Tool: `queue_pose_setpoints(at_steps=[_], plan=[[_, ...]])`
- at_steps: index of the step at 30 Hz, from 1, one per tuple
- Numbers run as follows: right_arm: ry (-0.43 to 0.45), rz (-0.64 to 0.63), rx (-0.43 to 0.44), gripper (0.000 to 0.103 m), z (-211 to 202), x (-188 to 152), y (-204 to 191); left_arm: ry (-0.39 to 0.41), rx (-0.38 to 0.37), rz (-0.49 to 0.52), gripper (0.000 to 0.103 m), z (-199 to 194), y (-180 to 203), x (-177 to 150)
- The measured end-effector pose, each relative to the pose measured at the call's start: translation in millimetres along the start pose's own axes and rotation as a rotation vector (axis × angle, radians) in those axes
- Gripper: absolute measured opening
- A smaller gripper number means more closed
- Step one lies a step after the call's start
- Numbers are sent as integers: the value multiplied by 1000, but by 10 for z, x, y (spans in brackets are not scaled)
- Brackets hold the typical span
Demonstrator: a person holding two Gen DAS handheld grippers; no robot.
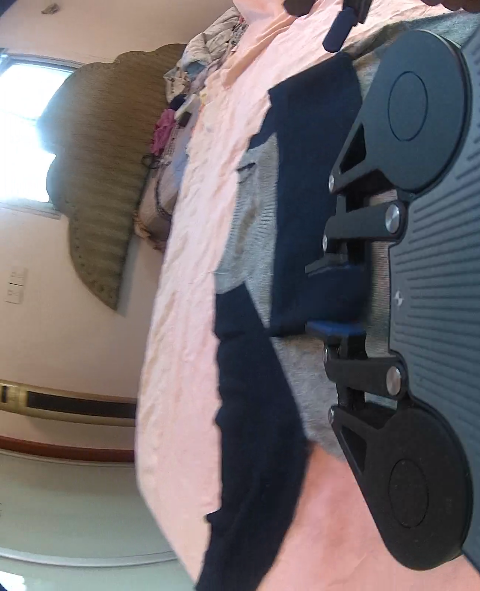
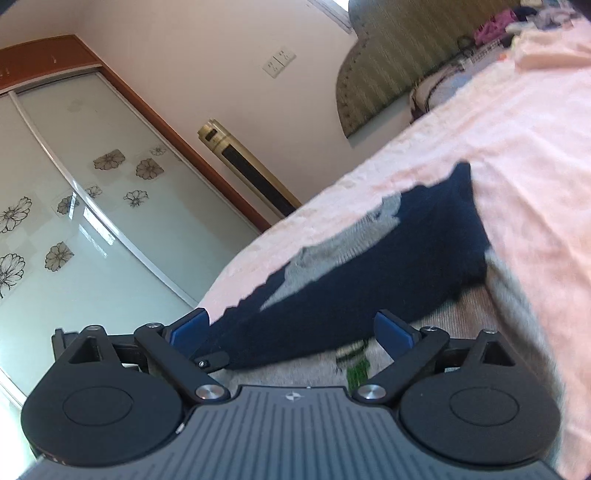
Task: Fold small clothes
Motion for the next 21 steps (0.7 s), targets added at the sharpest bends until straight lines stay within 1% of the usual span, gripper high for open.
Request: queue_pose_setpoints(at_steps=[1,2,3,4,5,6,7,8,9,10,11,13,14,15,16,18,19,20,21], plan=[[19,-27,-6,103,36,134,-37,38,-26,20,68,-7,88,75],[29,-49,-13,103,108,252,-55,59,-55,37,91,27,191,125],[25,-71,-25,103,249,380,-47,67,-90,46,94,109,297,144],[16,-86,-47,103,405,473,-2,42,-120,46,93,247,383,120],[10,-95,-82,103,556,540,74,-12,-114,41,93,420,406,51],[-8,-111,-130,103,743,583,202,-79,-79,29,92,586,377,-43],[-32,-124,-185,102,887,588,346,-159,-46,3,88,759,306,-173],[-61,-131,-261,101,1010,565,540,-153,-52,4,89,812,272,-218],[-96,-142,-347,100,1100,500,756,-109,-60,45,89,805,259,-231],[-97,-174,-370,99,1136,441,875,-111,-69,63,89,811,238,-258],[-62,-219,-343,101,1105,416,863,-113,-89,43,89,798,212,-244],[-63,-193,-326,102,1090,392,892,-114,-111,46,89,790,177,-230],[-60,-177,-311,103,1087,402,909,-109,-108,47,89,756,140,-211],[-56,-162,-299,103,1082,416,925,-85,-87,29,89,684,55,-167],[-54,-156,-292,103,1074,424,918,-46,-69,-5,89,590,-75,-101],[-47,-144,-279,103,1044,425,912,57,-50,-95,89,347,-450,71],[-42,-135,-273,103,1032,427,917,132,-9,-164,90,188,-779,203],[-38,-125,-268,103,1025,433,918,189,40,-225,90,62,-1097,307],[-32,-115,-264,103,1020,456,902,225,91,-293,91,-32,-1430,376]])
Point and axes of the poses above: each gripper's, at about its wrist camera, not at the fingertips, and z roughly the way its jaws point, y to its right, x to its top, the point moved 10 cm from there along z, roughly the way its jaws point, and after that the axes turned 5 degrees about y, right-handed, at the moved point
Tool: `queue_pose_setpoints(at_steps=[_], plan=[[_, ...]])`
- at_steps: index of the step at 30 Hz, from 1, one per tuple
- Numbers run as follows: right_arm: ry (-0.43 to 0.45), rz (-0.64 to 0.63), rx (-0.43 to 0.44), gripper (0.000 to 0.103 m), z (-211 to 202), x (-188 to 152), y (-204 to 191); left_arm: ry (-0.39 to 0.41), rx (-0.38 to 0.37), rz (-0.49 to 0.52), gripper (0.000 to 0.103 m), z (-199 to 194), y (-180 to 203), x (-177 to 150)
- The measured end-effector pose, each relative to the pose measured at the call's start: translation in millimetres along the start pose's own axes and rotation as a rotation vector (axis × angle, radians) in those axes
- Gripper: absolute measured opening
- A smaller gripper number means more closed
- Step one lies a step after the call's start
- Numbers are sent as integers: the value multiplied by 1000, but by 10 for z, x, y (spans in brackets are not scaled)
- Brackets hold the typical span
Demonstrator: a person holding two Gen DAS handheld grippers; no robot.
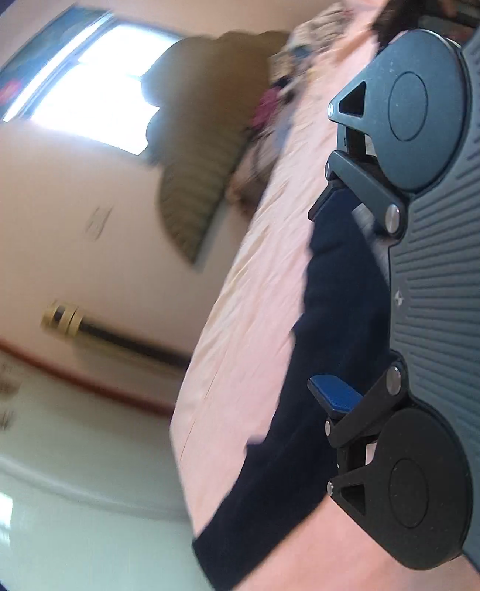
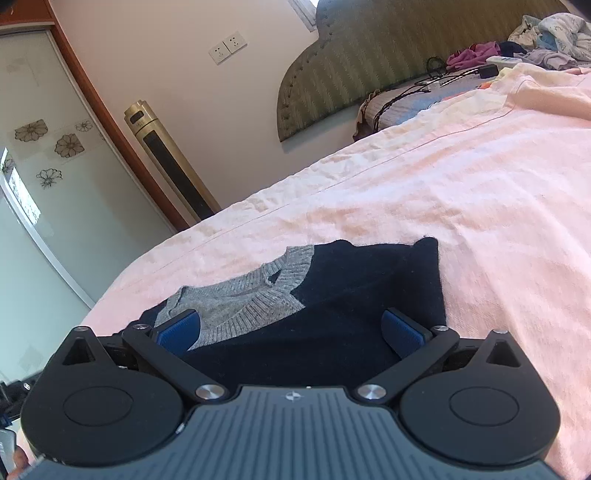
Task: Fold small clothes
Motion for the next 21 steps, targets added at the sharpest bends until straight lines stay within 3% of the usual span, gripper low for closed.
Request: queue_pose_setpoints(at_steps=[2,4,6,8,10,12,13,14,15,18,21], plan=[[5,10,3,103,-1,12,0,24,115,-181,91,20,-750,322],[9,11,0,103,-4,13,-2,-17,210,-403,91,143,-1467,447],[14,20,2,103,-4,16,5,-74,235,-638,91,298,-2002,425],[19,30,5,103,-14,21,18,-39,214,-733,89,371,-2222,476],[24,39,8,103,-15,21,24,-25,239,-715,89,448,-2253,534],[25,40,8,103,-10,22,24,-19,275,-632,78,553,-2195,568],[25,40,8,103,-11,22,26,-37,307,-561,40,635,-2167,563],[26,41,8,103,-9,23,26,-75,328,-519,9,725,-2169,533],[27,43,9,103,-11,23,27,-98,346,-511,7,788,-2182,486],[29,49,12,103,-19,27,36,-52,392,-439,6,771,-2087,572],[30,49,11,103,-16,27,35,48,382,-208,6,618,-1536,813]])
Point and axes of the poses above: each gripper's, at about its wrist camera, not at the fingertips, and z roughly the way its jaws point, y to its right, x to its top, the point moved 10 cm from there along z, roughly the way its jaws point, and after that the axes turned 5 degrees about y, right-handed, at the moved point
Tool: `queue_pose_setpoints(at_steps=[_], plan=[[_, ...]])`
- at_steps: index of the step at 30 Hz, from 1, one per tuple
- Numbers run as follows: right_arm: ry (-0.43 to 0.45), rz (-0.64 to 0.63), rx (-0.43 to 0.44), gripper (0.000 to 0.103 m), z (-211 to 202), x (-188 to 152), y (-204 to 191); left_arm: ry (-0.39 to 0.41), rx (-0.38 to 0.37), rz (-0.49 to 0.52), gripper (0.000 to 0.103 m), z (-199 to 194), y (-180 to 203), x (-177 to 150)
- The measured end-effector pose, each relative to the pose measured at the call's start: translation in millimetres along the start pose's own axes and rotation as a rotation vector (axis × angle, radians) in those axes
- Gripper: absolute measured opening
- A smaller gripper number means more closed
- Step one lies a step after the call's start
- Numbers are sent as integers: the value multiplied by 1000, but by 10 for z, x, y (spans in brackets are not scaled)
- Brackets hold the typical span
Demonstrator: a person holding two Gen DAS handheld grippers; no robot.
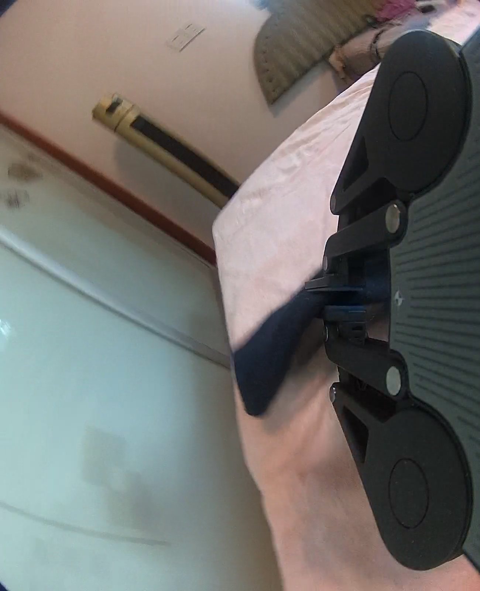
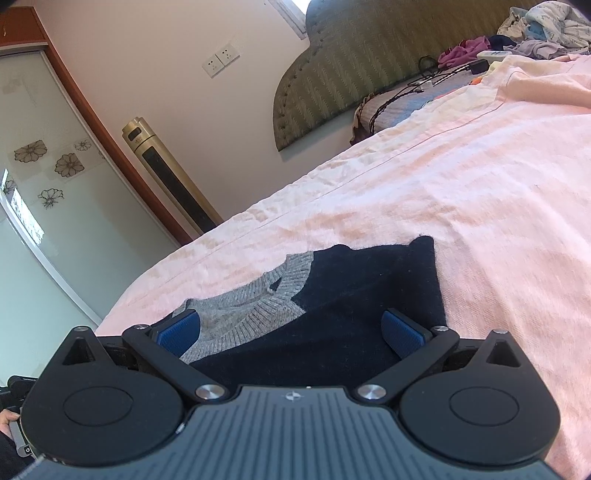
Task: Fold small clothes
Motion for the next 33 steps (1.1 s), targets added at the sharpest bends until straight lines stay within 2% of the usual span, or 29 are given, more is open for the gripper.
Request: queue_pose_setpoints(at_steps=[2,5,6,8,9,11,12,13,15,16,17,18,19,21,23,24,25,26,28,30,32,33], plan=[[2,3,-1,103,2,0,-1,49,-134,130,6,-357,581,-43],[6,8,-1,103,-6,2,5,49,-413,354,6,-988,1650,-545],[7,10,0,103,-8,2,7,14,-506,430,6,-1201,1969,-836],[8,17,4,103,-11,4,13,-102,-628,524,6,-1464,2368,-1428],[10,22,7,103,-17,3,17,-164,-657,561,6,-1528,2475,-1700],[12,33,14,103,-22,8,26,-338,-730,639,7,-1574,2582,-2295],[13,37,17,103,-24,13,30,-409,-728,671,7,-1595,2555,-2492],[14,40,19,103,-25,15,34,-429,-703,688,9,-1604,2507,-2571],[14,44,23,103,-26,17,39,-380,-712,654,20,-1759,2368,-2493],[14,44,24,103,-25,18,39,-375,-708,621,44,-1818,2280,-2420],[15,47,27,103,-25,21,42,-372,-700,576,76,-1837,2210,-2339],[16,54,31,103,-25,24,47,-351,-689,515,91,-1854,2126,-2243],[17,62,36,103,-26,28,54,-307,-688,460,101,-1861,2041,-2148],[18,66,39,103,-27,30,59,-256,-676,421,101,-1895,1860,-2073],[2,38,21,103,-17,31,55,-263,-626,421,101,-1811,1702,-2122],[-19,14,-16,103,-20,32,27,-285,-602,385,101,-1758,1612,-2128],[-33,21,-63,103,-55,36,-8,-314,-604,303,101,-1698,1563,-2090],[-43,46,-78,103,-97,37,-54,-310,-609,243,101,-1662,1516,-2036],[-108,71,28,102,-141,-28,-331,-296,-574,181,101,-1580,1441,-1995],[-202,37,94,102,-127,-159,-596,-303,-570,180,101,-1546,1451,-2002],[-332,-6,78,99,-4,-357,-714,-299,-574,194,101,-1553,1479,-2012],[-372,-22,48,93,59,-437,-722,-299,-576,195,101,-1553,1488,-2015]])
Point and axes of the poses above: each gripper's, at about its wrist camera, not at the fingertips, and z roughly the way its jaws point, y to its right, x to its top, the point moved 10 cm from there along z, roughly the way its jaws point, and after that the axes turned 5 degrees about y, right-handed, at the moved point
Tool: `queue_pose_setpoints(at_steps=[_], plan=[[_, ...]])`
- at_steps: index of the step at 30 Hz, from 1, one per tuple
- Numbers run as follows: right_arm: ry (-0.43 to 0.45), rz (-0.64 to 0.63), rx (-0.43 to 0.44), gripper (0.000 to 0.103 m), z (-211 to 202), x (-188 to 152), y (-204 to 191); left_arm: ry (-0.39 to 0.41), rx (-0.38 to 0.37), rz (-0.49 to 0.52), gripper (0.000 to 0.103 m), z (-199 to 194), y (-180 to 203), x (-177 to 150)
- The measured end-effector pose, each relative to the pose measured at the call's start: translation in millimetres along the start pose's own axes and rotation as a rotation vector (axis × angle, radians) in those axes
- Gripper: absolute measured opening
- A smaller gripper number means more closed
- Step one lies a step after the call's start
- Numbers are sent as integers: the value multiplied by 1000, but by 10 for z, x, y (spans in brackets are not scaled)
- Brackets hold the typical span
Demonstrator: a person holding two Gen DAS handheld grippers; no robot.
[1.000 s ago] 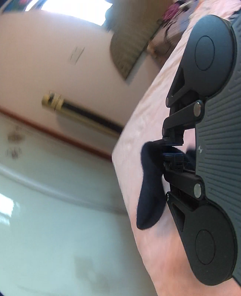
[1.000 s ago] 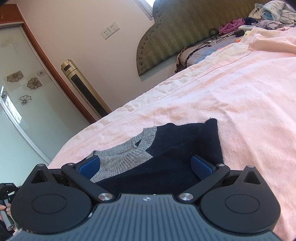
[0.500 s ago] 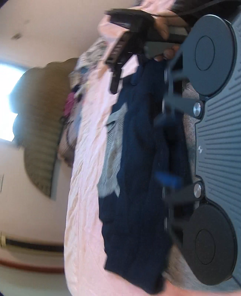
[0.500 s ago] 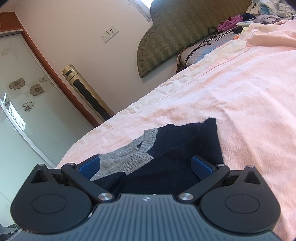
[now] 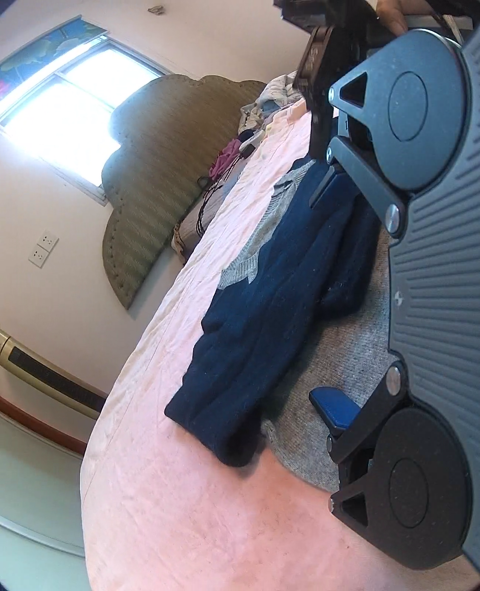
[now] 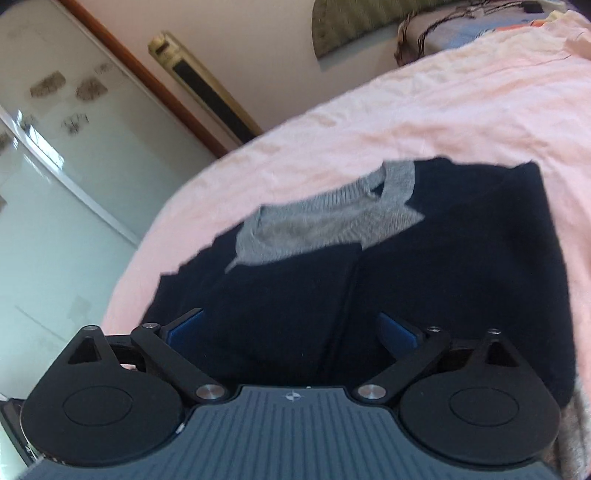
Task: Fold small clothes
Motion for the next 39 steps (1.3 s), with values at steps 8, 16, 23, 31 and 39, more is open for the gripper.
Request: queue_pose_setpoints(at_steps=[8,16,23,31,39], plan=[[-6,-128,-42,15,175,-99,-241,6,-10,-22,102,4,-38,2],[107,-245,-120,12,-571,356,-25,7,-11,-24,102,9,-42,2],[70,-197,-247,26,-564,168,667,2,-2,-12,102,1,-42,-6],[366,-129,-233,80,-875,483,536,-11,26,197,102,320,460,295],[229,-245,-250,89,-125,278,629,-171,175,403,103,1129,230,243]])
Point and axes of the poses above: each gripper's, at about its wrist camera, not at the fingertips, and z roughly the way its jaws point, y to its right, x to its top, the point moved 10 cm from there along z, roughly the way its jaws point, and after that the axes turned 5 degrees about y, right-handed, at the moved point
